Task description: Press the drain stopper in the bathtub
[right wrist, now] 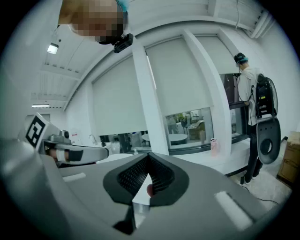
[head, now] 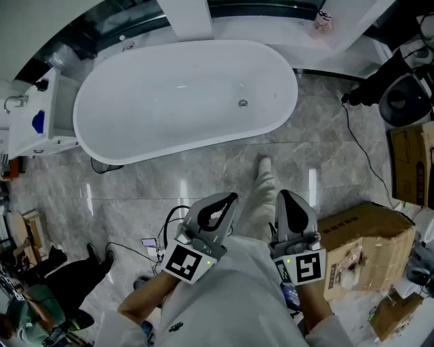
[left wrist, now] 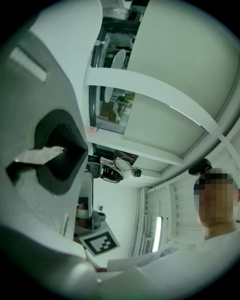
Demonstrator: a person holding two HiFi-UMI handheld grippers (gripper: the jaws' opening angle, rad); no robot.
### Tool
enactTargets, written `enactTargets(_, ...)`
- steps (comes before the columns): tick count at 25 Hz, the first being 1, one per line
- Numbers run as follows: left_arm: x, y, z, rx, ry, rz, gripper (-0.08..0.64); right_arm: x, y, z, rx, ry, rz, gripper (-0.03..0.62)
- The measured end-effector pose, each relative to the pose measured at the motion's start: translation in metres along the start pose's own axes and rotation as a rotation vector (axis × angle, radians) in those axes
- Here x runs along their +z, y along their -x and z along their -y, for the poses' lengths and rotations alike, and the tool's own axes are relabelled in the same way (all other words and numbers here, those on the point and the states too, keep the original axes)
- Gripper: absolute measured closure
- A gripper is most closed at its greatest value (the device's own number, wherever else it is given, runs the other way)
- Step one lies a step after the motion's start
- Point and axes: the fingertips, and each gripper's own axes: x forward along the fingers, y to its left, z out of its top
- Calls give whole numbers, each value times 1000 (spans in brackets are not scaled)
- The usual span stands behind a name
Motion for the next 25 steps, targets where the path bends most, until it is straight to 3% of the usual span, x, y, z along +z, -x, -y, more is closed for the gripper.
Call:
enactTargets(4, -12, 114, 34, 27, 3, -25, 555, -4, 52, -103, 54, 15, -2, 588)
enactTargets(8, -34, 172, 51, 42, 35, -66, 555, -11, 104, -148, 57, 16, -11, 588)
enactTargets(13, -37, 184, 101, 40, 1, -12, 555, -15, 161, -147, 33, -9, 9, 588)
enactTargets(18, -30, 177, 170, -15, -51, -7, 555, -14, 225, -129, 7, -73, 60, 586)
enactTargets(23, -52, 158, 221, 27, 42, 16, 555, -38, 261, -81, -34, -117, 40, 586)
enactTargets(25, -61, 153, 242, 4, 28, -1, 555, -37, 276, -71, -33, -126, 50, 586)
